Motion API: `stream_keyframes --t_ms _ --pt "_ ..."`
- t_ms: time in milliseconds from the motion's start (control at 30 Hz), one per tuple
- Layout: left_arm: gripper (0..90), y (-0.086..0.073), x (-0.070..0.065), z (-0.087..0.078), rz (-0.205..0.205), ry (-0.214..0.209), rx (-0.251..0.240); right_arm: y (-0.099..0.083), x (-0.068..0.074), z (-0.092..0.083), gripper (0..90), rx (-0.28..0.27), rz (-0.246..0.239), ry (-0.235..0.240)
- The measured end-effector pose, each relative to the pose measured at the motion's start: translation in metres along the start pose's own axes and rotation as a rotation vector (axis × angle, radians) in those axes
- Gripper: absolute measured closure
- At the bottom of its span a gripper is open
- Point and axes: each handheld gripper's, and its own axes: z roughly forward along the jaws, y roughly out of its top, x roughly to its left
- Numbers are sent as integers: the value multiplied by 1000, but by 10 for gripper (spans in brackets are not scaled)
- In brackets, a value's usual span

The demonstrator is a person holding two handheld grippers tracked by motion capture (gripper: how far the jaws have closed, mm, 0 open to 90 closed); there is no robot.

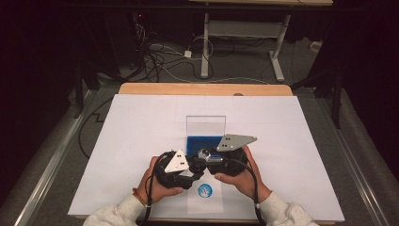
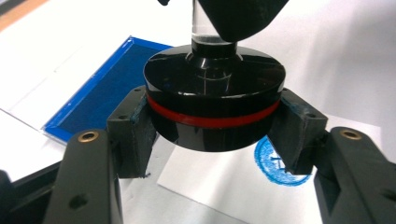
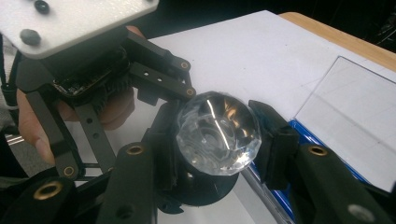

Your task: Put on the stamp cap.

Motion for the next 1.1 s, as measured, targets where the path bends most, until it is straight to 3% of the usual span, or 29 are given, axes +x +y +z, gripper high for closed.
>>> stream_keyframes --t_ms 367,400,467,500,600,733,900,1100 --pt "369 1 -2 0 21 25 25 -1 -2 1 576 15 8 0" --pt "369 1 -3 1 25 21 26 -1 -2 2 576 18 3 -2" --pt "352 4 -11 2 73 19 39 -3 -1 4 577 32 10 9" --pt "345 5 -13 5 61 22 47 -4 0 6 577 40 17 13" --pt "346 5 -11 2 68 19 18 -3 3 6 577 40 -4 -9" --pt "347 4 -8 1 56 -5 -14 -1 -1 -1 577 18 14 1" --pt "349 -1 -3 3 -6 -45 -24 0 2 -1 576 22 1 1" --pt "260 -2 0 5 -50 -34 -30 0 3 -2 576 17 -7 11"
